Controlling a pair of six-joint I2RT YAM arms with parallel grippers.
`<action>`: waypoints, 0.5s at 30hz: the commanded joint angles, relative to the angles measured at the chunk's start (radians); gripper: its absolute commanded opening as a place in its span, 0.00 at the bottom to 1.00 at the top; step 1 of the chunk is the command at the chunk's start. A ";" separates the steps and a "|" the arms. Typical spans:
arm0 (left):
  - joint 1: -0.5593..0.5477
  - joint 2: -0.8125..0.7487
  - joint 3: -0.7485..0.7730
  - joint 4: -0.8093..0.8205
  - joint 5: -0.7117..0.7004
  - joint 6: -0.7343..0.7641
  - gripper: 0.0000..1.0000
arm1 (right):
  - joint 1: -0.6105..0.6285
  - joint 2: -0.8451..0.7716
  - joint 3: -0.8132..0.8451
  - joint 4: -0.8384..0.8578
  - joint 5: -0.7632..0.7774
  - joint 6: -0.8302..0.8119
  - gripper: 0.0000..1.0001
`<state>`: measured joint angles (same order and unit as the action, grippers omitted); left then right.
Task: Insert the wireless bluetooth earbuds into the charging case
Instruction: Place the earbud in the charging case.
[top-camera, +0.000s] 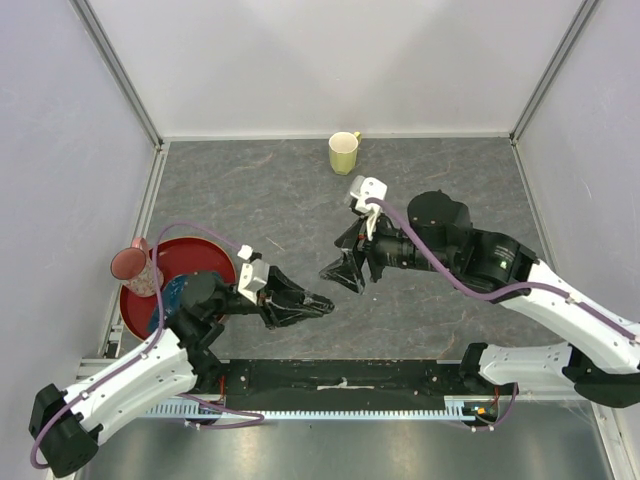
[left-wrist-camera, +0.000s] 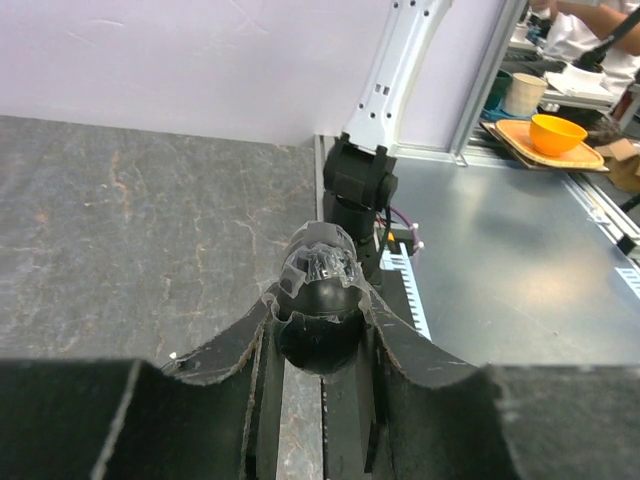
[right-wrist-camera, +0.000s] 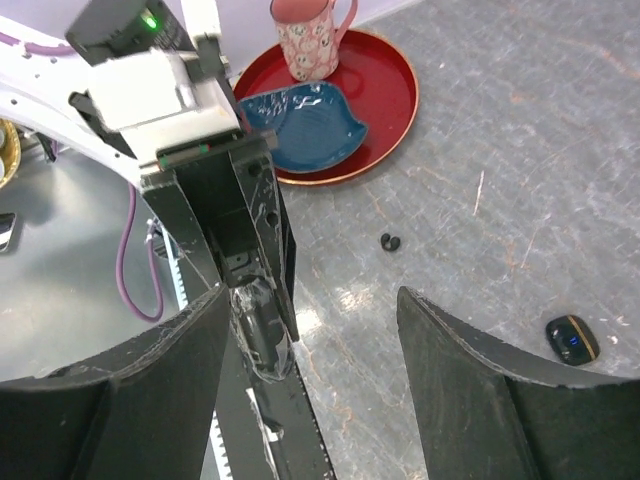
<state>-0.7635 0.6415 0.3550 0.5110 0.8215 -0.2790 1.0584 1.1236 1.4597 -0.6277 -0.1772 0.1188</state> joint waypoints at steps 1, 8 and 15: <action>-0.002 -0.057 -0.013 0.035 -0.105 0.004 0.02 | -0.002 0.059 -0.044 -0.023 -0.057 0.044 0.74; -0.002 -0.088 -0.016 0.012 -0.188 0.012 0.02 | -0.003 0.016 -0.159 0.068 -0.165 0.087 0.76; 0.000 -0.088 -0.018 0.029 -0.180 0.004 0.02 | -0.002 0.030 -0.173 0.083 -0.105 0.090 0.77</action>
<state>-0.7635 0.5606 0.3355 0.5064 0.6579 -0.2787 1.0573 1.1648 1.2850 -0.6090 -0.2947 0.1928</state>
